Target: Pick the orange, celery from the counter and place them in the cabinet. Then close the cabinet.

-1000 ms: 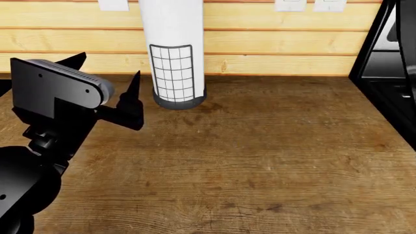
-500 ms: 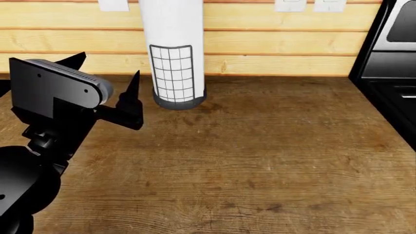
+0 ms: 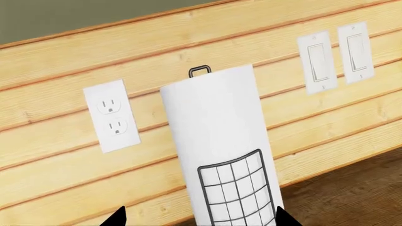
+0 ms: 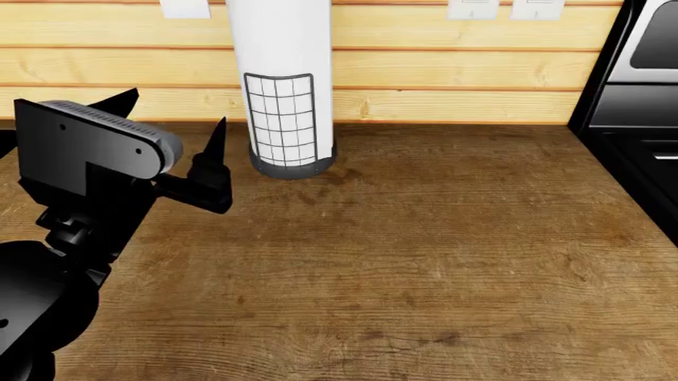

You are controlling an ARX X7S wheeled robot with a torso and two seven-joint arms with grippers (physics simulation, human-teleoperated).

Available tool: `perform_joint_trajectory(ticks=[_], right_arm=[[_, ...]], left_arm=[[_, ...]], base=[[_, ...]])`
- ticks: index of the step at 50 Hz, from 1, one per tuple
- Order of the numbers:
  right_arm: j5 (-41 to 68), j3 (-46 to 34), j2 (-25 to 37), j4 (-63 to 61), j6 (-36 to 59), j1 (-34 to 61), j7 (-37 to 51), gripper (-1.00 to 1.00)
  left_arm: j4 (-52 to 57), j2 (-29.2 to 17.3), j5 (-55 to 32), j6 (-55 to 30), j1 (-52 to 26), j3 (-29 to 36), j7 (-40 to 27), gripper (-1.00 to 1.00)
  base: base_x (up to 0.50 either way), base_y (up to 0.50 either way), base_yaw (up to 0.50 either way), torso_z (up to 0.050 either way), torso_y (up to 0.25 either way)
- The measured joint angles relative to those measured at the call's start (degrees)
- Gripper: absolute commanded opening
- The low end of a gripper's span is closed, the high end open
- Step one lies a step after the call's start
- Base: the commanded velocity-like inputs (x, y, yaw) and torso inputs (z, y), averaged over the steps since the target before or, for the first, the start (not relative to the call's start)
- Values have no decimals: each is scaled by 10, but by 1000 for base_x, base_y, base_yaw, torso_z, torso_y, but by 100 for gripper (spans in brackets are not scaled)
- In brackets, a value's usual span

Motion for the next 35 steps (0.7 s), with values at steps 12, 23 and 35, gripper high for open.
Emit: perform_joint_trajectory(ticks=[12, 23, 35], right_arm=[[-2, 46, 86, -168, 15, -4, 36, 100], [27, 85, 162, -292, 31, -22, 50, 100], [65, 111, 244, -404, 38, -62, 42, 100]], left_arm=[[-4, -1, 1, 5, 5, 0, -1, 100], [-7, 0, 0, 3, 3, 2, -5, 100], [-10, 0, 0, 1, 0, 6, -7, 100]], base=[[0, 0, 0, 0, 0], [0, 0, 0, 0, 0], [0, 0, 0, 0, 0]])
